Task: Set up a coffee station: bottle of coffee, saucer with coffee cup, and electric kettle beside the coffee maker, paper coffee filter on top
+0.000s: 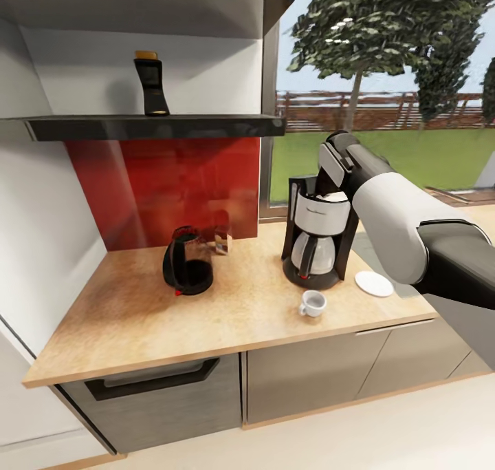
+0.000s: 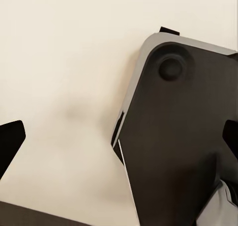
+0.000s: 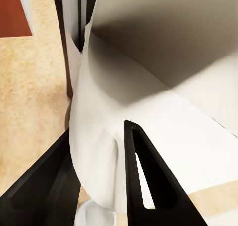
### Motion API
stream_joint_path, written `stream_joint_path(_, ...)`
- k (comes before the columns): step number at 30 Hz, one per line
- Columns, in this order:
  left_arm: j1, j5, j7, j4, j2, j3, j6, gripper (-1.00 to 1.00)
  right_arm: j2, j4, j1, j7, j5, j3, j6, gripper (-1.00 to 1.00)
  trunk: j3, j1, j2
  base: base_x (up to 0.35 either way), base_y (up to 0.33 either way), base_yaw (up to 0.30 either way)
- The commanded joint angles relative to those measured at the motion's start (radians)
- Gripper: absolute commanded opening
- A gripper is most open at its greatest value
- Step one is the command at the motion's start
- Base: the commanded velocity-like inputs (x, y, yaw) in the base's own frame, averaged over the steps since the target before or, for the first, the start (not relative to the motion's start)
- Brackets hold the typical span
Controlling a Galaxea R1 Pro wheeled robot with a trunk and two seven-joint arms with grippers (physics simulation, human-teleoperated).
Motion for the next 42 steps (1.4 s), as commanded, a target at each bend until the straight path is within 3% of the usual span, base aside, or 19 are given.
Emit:
stream_joint_path(1,-0.001,0.001,-0.001,0.001,0.000,0.008,-0.004,1.00,0.000,-0.001,-0.001,-0.001,0.001,0.001,0.004,-1.00,-0.003,0.001,-0.002,0.152,0.000,0.000)
stream_joint_path(20,-0.001,0.001,-0.001,0.001,-0.001,0.007,-0.004,1.00,0.000,-0.002,-0.001,-0.002,0.001,0.001,0.004,-1.00,-0.004,0.001,-0.002,0.033,0.000,0.000)
stream_joint_path(21,-0.001,0.001,-0.001,0.001,-0.001,0.008,-0.004,1.00,0.000,-0.002,-0.001,-0.002,0.001,0.001,0.004,1.00,-0.004,0.001,-0.002,0.000,0.000,0.000)
stream_joint_path(42,-0.001,0.001,-0.001,0.001,-0.001,0.007,-0.004,1.00,0.000,-0.001,0.000,-0.002,0.001,0.001,0.004,1.00,-0.004,0.001,-0.002,0.000,0.000,0.000)
